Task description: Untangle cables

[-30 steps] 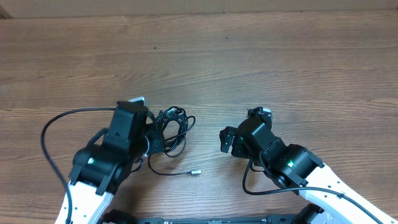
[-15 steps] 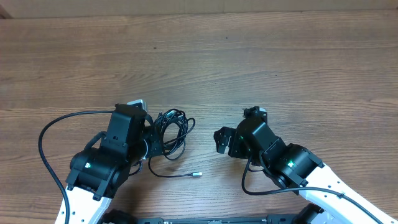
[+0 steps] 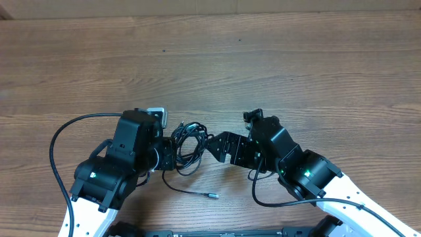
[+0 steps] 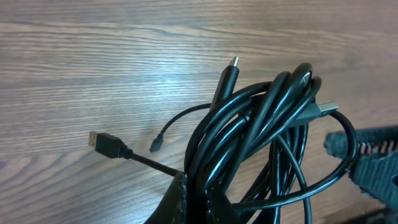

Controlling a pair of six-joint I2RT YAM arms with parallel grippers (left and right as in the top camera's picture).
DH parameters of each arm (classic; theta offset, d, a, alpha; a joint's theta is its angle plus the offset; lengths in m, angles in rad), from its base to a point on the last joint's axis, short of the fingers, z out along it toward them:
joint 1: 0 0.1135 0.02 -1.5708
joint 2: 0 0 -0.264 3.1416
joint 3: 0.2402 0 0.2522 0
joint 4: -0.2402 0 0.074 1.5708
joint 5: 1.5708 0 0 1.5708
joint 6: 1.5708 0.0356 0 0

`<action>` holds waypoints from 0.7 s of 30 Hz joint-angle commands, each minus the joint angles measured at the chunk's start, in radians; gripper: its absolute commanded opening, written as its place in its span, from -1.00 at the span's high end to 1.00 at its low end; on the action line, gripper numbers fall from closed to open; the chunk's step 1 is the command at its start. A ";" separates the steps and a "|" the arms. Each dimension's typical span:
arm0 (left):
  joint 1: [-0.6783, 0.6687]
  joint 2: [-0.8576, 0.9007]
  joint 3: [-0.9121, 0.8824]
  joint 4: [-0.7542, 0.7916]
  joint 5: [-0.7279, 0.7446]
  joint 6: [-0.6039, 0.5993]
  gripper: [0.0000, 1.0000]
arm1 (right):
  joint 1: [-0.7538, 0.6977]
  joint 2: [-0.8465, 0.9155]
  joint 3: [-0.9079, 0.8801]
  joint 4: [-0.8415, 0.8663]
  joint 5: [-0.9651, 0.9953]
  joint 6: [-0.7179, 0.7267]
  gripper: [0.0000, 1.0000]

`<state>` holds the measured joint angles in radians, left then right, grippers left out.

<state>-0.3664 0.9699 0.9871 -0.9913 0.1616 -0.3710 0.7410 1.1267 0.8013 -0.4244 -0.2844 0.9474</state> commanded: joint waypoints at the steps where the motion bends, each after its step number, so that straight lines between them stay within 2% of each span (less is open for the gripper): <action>1: 0.000 -0.001 0.002 0.024 0.108 0.119 0.91 | -0.002 -0.003 0.018 0.040 -0.043 0.029 -0.86; 6: 0.000 -0.001 0.002 0.069 0.233 0.197 0.91 | -0.002 -0.002 0.018 0.079 -0.043 0.029 -0.68; 9: 0.000 -0.001 0.002 0.082 0.265 0.234 0.90 | -0.002 -0.002 0.018 0.076 -0.059 0.023 -0.37; 12: 0.000 -0.001 0.002 0.085 0.267 0.241 0.91 | -0.002 -0.002 0.018 0.075 -0.068 0.009 0.12; 14: 0.000 -0.001 0.002 0.089 0.267 0.240 0.91 | -0.002 -0.002 0.018 0.075 -0.069 -0.014 0.35; 17: 0.000 -0.001 0.002 0.098 0.259 0.229 0.91 | -0.002 -0.002 0.018 0.047 -0.056 -0.065 0.58; 21: 0.000 -0.001 0.002 0.108 0.141 0.132 0.91 | -0.002 -0.002 0.018 -0.090 0.082 -0.085 0.79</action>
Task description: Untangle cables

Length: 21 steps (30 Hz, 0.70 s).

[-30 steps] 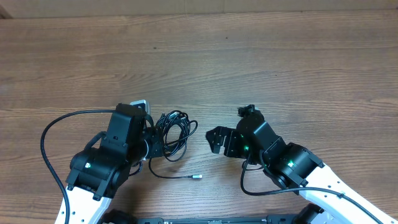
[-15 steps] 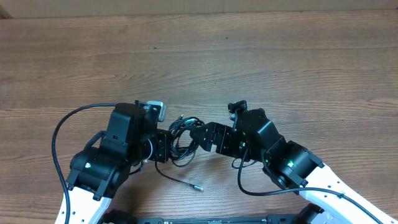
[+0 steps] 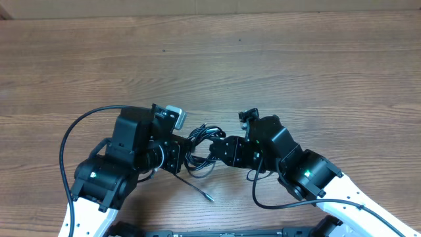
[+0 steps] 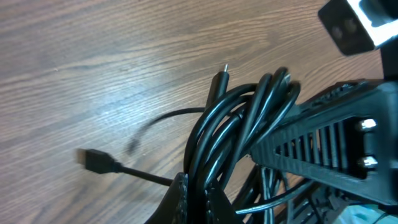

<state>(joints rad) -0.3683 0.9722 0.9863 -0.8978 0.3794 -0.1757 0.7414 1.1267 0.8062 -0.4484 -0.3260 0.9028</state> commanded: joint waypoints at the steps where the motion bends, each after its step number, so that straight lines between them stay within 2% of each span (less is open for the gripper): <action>1: 0.002 -0.003 0.003 0.014 -0.122 -0.103 0.91 | -0.002 -0.002 0.013 -0.103 0.168 -0.040 0.85; 2: 0.002 -0.003 0.003 0.013 -0.169 -0.146 0.91 | -0.002 -0.002 0.013 -0.140 0.213 -0.040 0.92; 6: 0.002 -0.003 0.003 0.008 -0.330 -0.284 0.91 | -0.002 -0.003 0.013 -0.282 0.422 -0.010 0.92; 9: 0.002 -0.003 0.003 0.004 -0.372 -0.358 0.91 | -0.002 -0.003 0.013 -0.346 0.506 0.069 0.92; 12: 0.002 -0.003 0.003 0.004 -0.372 -0.401 0.91 | -0.002 -0.003 0.013 -0.339 0.507 0.078 0.81; 16: 0.002 -0.002 0.003 0.004 -0.369 -0.396 0.91 | -0.002 -0.003 0.013 -0.306 0.468 0.077 0.63; 18: 0.002 -0.002 0.003 0.005 -0.354 -0.377 0.91 | -0.002 -0.003 0.013 -0.288 0.449 0.066 0.64; 19: 0.002 -0.002 0.003 0.004 -0.344 -0.370 0.91 | -0.002 -0.003 0.013 -0.263 0.417 0.044 0.78; 21: 0.002 0.001 0.003 0.004 -0.335 -0.370 0.91 | -0.002 -0.003 0.013 -0.211 0.351 -0.029 0.85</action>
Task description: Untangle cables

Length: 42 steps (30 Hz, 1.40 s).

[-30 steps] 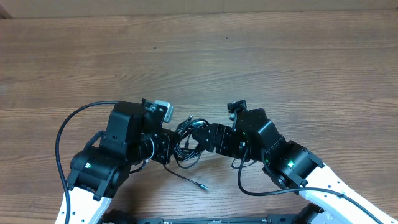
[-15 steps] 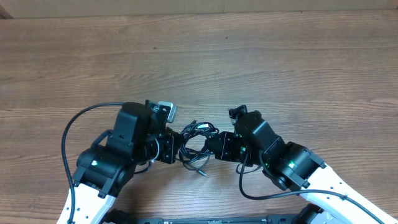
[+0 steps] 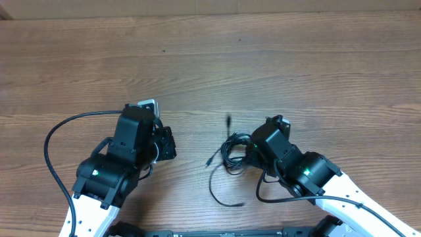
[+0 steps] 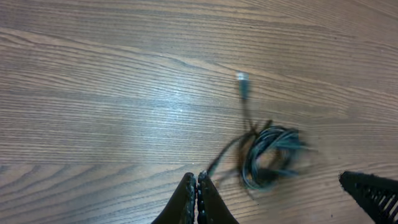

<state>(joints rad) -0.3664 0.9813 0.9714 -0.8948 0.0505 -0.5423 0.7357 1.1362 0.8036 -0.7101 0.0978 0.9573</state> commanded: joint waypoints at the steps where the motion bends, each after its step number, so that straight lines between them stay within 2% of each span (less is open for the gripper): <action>1: 0.000 -0.006 0.018 0.001 -0.006 -0.003 0.91 | 0.004 -0.012 0.016 0.076 -0.105 -0.124 0.85; 3: 0.000 0.000 0.018 0.000 -0.007 -0.004 0.91 | 0.004 -0.012 0.016 0.121 -0.161 -0.178 0.81; 6: 0.000 0.013 0.018 -0.002 -0.007 -0.004 0.91 | 0.004 -0.012 0.016 0.135 -0.164 -0.177 0.66; 9: 0.000 0.035 0.018 -0.009 -0.007 -0.004 0.91 | 0.004 -0.012 0.016 0.130 -0.164 -0.177 0.46; 11: 0.000 0.054 0.018 -0.014 -0.008 -0.004 0.91 | 0.004 -0.012 0.016 0.130 -0.163 -0.177 0.25; 15: 0.000 0.093 0.018 -0.014 -0.006 -0.005 0.91 | 0.004 -0.011 0.016 0.130 -0.143 -0.174 0.09; 18: 0.000 0.117 0.018 -0.004 -0.006 -0.005 0.91 | 0.004 0.002 0.016 0.130 -0.131 -0.146 0.10; 33: 0.000 0.131 0.018 0.010 -0.006 -0.005 0.91 | 0.004 0.239 0.016 0.165 0.024 0.272 0.13; 42: 0.000 0.131 0.018 0.010 -0.006 -0.004 0.91 | 0.003 0.368 0.016 0.298 0.062 0.304 0.21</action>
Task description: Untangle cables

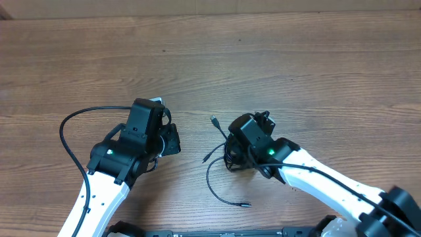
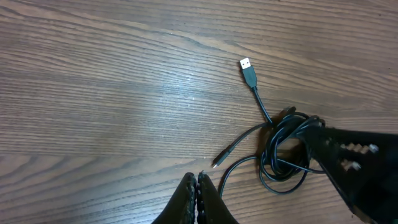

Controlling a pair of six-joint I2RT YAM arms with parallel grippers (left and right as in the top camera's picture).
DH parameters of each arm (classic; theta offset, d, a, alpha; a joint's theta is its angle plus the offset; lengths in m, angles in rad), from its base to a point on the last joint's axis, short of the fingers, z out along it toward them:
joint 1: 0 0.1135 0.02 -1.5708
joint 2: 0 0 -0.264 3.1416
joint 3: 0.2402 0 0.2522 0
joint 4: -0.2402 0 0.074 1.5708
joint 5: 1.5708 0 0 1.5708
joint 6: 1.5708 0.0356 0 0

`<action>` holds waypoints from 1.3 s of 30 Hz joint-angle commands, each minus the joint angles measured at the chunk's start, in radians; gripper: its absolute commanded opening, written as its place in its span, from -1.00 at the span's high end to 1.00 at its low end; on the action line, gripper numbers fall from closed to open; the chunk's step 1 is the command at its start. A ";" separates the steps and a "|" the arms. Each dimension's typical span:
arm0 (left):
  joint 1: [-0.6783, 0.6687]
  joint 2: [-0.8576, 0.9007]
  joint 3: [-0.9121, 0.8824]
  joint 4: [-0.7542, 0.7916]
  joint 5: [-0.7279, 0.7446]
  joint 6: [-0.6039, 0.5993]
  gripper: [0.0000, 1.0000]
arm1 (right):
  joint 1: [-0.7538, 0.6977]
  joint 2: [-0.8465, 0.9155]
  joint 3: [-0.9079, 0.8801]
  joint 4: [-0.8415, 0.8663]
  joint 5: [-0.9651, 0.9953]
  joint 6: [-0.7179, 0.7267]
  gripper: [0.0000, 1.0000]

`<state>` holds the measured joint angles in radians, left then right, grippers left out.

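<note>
A black cable bundle [image 1: 230, 159] lies coiled on the wooden table [image 1: 276, 59] at front centre. Loose ends spread from it: a USB plug [image 2: 247, 66] pointing away, a small plug [image 2: 217, 164] and a long tail [image 1: 220, 194] running toward the front edge. My right gripper [image 1: 234, 155] sits on the coil, its dark fingers [image 2: 339, 155] closed against the loops in the left wrist view. My left gripper [image 2: 198, 179] is shut with nothing in it, left of the coil and apart from it.
The left arm's own grey cable [image 1: 72, 128] loops out over the table at the left. The table's front edge is close behind both arms. Bare wood stretches across the far half.
The bundle now rests still on the table with its USB end and tail spread out. The right arm has swung lower over it. My left gripper, still shut and empty, has shifted slightly toward the coil.
My left gripper first held the bundle while the right gripper stood open beside it. Then the right fingers were in among the loops. After that the bundle was out of the left gripper and over at the right gripper. Now it lies there with ends spread.
</note>
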<state>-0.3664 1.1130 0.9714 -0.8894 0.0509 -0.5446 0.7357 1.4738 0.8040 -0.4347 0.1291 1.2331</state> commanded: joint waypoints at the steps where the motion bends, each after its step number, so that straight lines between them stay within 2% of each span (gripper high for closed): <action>1: 0.000 0.000 0.018 0.004 -0.006 -0.002 0.91 | 0.003 0.045 0.015 0.038 0.038 0.028 0.31; 10: 0.000 0.000 0.018 0.005 -0.006 -0.002 0.91 | 0.003 0.055 0.015 0.008 0.106 0.034 0.38; 17: 0.000 0.000 0.018 0.005 -0.006 -0.002 0.91 | 0.003 0.082 0.015 -0.034 0.136 0.182 0.35; 24: 0.000 0.000 0.018 0.005 -0.006 -0.002 0.92 | 0.003 0.094 0.015 0.023 0.076 0.184 0.32; 34: 0.000 0.000 0.018 0.005 -0.006 -0.002 0.91 | 0.004 0.151 0.014 -0.002 0.059 0.184 0.37; 39: 0.000 0.000 0.018 0.005 -0.006 -0.002 0.92 | 0.004 0.229 0.014 0.032 0.001 0.185 0.49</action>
<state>-0.3664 1.1130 0.9714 -0.8894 0.0505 -0.5446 0.7357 1.6489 0.8146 -0.4023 0.1780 1.4132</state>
